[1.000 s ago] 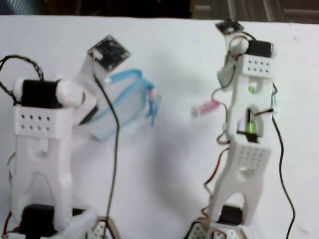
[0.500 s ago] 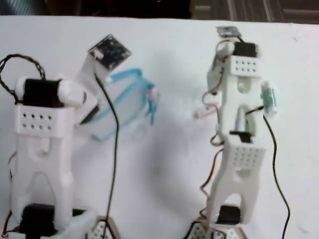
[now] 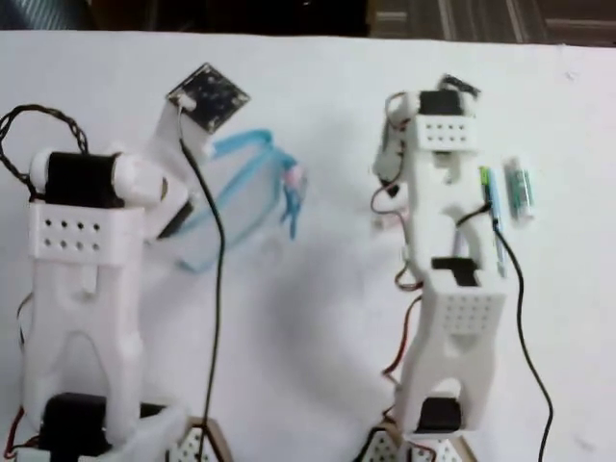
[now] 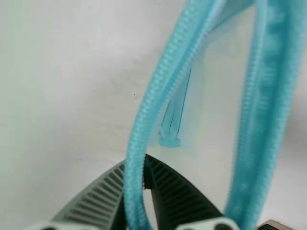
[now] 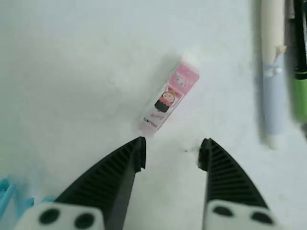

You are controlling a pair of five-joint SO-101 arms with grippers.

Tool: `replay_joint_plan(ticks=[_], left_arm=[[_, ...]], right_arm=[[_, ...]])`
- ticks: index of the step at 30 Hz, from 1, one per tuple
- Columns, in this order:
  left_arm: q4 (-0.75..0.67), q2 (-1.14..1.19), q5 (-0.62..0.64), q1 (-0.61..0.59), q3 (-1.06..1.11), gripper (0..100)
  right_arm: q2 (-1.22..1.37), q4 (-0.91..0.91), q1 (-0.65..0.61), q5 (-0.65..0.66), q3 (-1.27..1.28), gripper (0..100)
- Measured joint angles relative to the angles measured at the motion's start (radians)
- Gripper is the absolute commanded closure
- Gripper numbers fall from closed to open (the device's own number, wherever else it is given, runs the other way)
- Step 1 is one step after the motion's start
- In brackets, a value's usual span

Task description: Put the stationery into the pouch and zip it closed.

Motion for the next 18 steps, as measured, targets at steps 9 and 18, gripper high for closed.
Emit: replay_joint_plan(ticks=[9, 18], left_arm=[[0.0, 0.0, 0.0, 0.0, 0.0, 98], [0.0, 0.0, 0.038, 0.0, 0.0, 98]], right_arm=[[0.011, -0.037, 0.014, -0.002, 0.011, 80.8], [0.146, -0.052, 0.017, -0.23, 0.011, 80.8]])
